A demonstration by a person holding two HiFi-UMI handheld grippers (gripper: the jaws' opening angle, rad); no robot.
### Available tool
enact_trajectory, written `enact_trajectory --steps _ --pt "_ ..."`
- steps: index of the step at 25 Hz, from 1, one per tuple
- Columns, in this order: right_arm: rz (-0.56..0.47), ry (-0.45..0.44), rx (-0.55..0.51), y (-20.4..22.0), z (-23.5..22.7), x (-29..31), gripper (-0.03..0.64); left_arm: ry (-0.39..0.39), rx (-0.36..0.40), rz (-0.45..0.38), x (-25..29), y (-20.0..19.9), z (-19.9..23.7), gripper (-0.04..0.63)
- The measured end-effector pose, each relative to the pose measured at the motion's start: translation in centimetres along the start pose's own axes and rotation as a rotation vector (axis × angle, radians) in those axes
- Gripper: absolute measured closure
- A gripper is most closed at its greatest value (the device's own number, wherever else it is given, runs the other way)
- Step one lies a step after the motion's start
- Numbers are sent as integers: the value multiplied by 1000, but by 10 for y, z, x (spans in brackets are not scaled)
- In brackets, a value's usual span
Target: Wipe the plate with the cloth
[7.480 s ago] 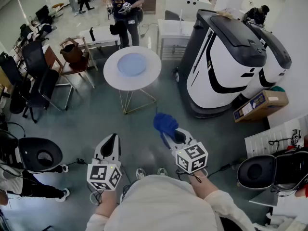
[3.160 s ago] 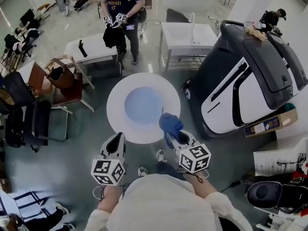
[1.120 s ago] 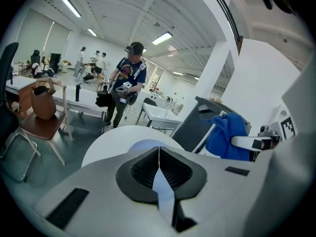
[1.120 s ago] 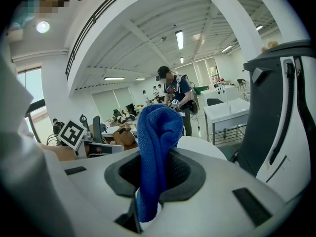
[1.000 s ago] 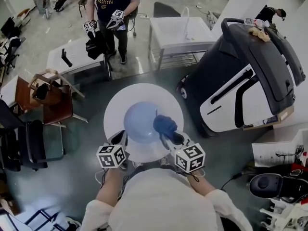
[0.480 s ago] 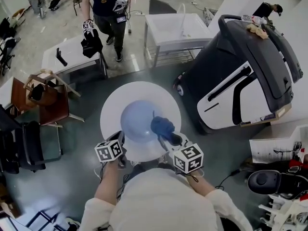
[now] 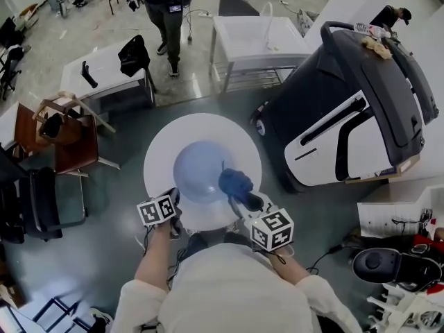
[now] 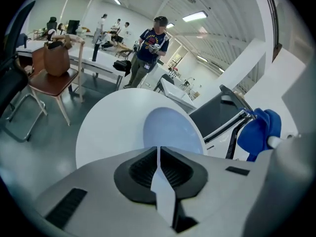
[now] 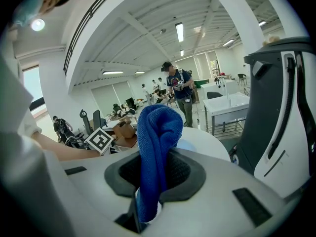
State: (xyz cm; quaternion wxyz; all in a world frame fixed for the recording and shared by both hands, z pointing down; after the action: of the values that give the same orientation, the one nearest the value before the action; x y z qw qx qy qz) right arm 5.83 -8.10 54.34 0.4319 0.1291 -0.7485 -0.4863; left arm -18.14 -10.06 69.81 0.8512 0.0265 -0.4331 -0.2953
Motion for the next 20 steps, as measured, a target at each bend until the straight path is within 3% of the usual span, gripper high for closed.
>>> enact_trajectory --steps 17,18,20 --pt "36 34 13 11 -7 -8 528 -44 -117 50 35 7 25 560" --pt "37 38 14 12 -7 -9 528 -49 -121 53 37 6 26 551" --pt "38 42 15 13 -8 -10 528 -47 -142 59 40 6 27 432"
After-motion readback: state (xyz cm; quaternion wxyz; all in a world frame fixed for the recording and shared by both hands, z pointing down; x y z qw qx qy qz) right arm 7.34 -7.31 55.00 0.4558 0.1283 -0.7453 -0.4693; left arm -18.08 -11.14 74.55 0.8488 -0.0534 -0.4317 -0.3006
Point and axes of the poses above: the fingertips, and each gripper's own axes: x forward along the fingers, z to its left, y out of its underside, the point moved 5 cm from there along -x, backward along the fingers, and after that the axes turned 11 degrees about -x, right-handed, at the moved point
